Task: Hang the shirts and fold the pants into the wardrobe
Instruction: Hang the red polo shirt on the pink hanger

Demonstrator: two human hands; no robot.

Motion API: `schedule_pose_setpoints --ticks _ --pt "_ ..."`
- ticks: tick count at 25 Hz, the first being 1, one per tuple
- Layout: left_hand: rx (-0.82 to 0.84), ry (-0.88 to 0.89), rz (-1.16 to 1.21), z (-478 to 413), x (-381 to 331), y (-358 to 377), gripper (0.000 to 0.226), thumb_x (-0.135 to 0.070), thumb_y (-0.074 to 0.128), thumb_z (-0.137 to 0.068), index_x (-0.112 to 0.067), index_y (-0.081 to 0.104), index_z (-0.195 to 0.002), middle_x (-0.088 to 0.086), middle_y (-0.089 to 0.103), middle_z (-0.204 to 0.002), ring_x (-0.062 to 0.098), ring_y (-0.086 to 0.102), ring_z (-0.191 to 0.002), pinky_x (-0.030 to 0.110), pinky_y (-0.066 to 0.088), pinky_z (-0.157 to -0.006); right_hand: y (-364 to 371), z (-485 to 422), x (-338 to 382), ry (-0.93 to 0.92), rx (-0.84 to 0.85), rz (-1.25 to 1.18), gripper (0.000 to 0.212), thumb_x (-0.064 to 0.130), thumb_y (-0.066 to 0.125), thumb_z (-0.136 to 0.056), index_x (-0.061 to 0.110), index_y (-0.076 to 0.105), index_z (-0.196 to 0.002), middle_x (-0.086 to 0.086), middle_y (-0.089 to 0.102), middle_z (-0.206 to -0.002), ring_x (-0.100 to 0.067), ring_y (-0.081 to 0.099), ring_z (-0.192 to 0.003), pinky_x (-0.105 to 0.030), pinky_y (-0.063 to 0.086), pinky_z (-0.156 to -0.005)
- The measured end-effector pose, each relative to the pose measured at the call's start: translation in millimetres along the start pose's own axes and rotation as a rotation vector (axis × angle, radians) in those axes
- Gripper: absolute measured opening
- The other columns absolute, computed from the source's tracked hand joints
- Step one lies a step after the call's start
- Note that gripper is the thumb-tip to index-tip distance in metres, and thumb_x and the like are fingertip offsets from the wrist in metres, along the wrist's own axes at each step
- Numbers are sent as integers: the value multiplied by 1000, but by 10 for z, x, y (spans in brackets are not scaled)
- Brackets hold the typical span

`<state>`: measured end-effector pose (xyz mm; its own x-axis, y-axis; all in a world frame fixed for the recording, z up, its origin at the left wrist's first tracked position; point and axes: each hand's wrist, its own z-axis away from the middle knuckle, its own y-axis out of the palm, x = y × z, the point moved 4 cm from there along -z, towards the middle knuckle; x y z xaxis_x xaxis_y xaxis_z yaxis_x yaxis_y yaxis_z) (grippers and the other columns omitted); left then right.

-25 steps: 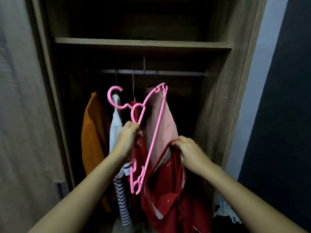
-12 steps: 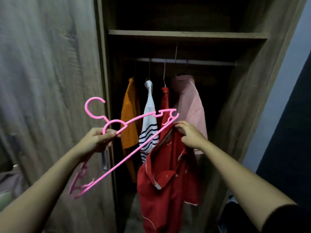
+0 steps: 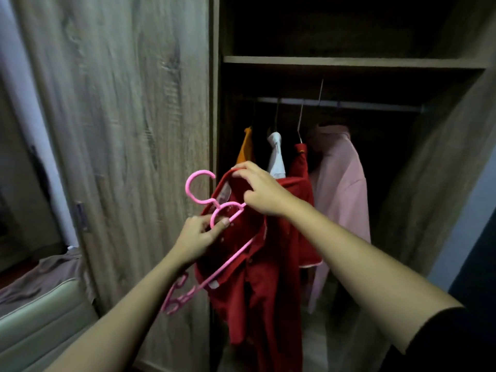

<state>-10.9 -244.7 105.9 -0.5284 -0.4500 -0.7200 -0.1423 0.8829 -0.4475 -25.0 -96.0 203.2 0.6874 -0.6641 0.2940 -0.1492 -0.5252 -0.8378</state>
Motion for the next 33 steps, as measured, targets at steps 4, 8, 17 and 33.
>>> schedule_pose_setpoints --ticks 4,8,17,33 --pt "-160 3 250 20 -23 -189 25 -33 62 -78 -25 66 -54 -11 51 -45 -5 39 -48 17 32 -47 -219 -42 83 -297 59 497 51 55 31 -91 21 49 -124 0 65 -113 -18 61 -103 -41 42 -92" --pt "-187 70 180 -128 -120 -332 47 -50 62 -76 -4 70 -71 13 61 -53 3 45 -44 24 37 -48 -324 -198 82 -411 -60 726 59 65 24 -84 17 59 -91 -4 68 -74 -29 68 -65 -42 52 -56" --pt "-611 266 -493 223 -3 279 28 -35 62 -81 -15 45 -89 10 49 -78 24 47 -73 36 41 -64 -473 -334 -142 -250 -232 618 52 65 31 -86 23 58 -101 1 68 -90 -27 64 -86 -33 33 -64" --pt "-62 -324 104 -247 690 -1048 20 3 67 -60 -12 60 -70 3 56 -61 7 46 -54 12 37 -43 -403 247 -989 -434 -445 523 44 58 24 -95 27 48 -114 -2 71 -89 -20 70 -73 -25 45 -42"
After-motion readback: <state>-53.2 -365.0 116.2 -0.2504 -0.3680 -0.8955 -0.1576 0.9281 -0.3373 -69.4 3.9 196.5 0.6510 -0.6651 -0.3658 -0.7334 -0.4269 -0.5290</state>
